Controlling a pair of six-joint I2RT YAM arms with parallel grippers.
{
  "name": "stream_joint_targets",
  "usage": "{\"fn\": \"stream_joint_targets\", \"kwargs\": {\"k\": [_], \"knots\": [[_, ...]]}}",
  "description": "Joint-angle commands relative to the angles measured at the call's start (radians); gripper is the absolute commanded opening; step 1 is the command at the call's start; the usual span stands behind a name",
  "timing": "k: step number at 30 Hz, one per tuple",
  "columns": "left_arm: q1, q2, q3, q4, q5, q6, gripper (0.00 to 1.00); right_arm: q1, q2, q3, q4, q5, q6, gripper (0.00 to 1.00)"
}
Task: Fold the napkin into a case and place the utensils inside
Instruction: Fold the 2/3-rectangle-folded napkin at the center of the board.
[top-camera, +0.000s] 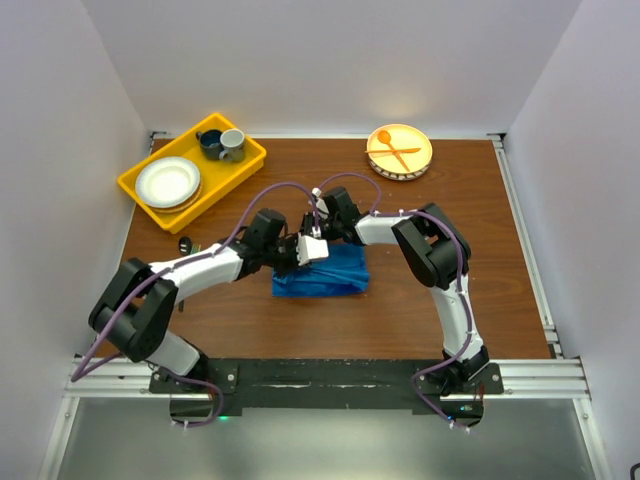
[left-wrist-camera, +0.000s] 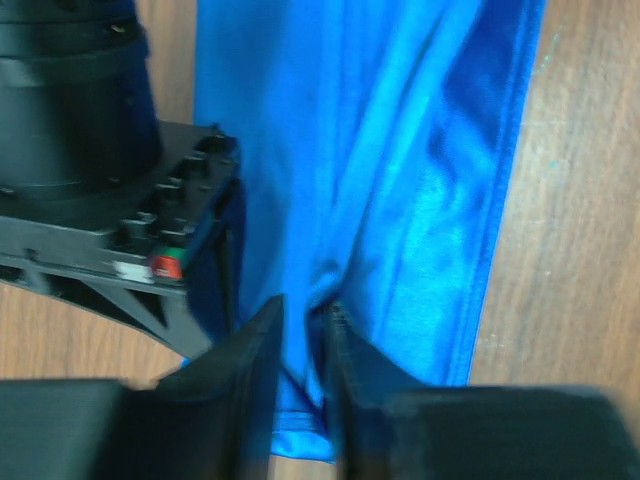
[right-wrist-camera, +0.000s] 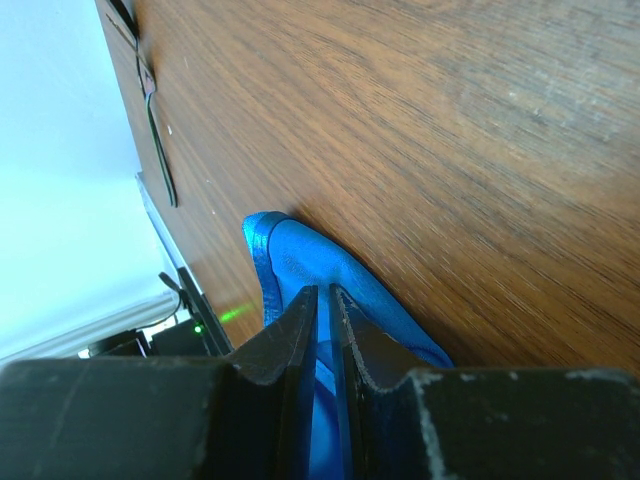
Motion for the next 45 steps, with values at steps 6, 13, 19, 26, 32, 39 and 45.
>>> {"fn": "stream_joint_targets", "kwargs": {"k": [6, 13, 19, 26, 32, 39, 45], "knots": [[0.027, -0.111, -0.044, -0.137, 0.122, 0.086, 0.63, -0.005, 0.091, -0.062, -0.163, 0.202, -0.085, 0.18], [-0.019, -0.300, -0.227, -0.071, 0.012, 0.179, 0.63, -0.005, 0.089, -0.059, -0.163, 0.204, -0.086, 0.18], [-0.108, -0.412, -0.339, -0.088, -0.071, 0.311, 0.63, -0.003, 0.092, -0.054, -0.166, 0.207, -0.085, 0.18], [-0.156, -0.421, -0.429, -0.025, -0.162, 0.405, 0.53, -0.005, 0.097, -0.050, -0.171, 0.205, -0.086, 0.18], [-0.157, -0.429, -0.390, 0.012, -0.162, 0.374, 0.17, -0.005, 0.100, -0.053, -0.171, 0.207, -0.086, 0.18], [-0.039, -0.328, -0.201, -0.065, -0.004, 0.203, 0.00, -0.003, 0.102, -0.051, -0.172, 0.204, -0.089, 0.18], [0.114, -0.141, -0.035, -0.087, 0.096, 0.098, 0.00, -0.003, 0.100, -0.056, -0.172, 0.201, -0.094, 0.18]]}}
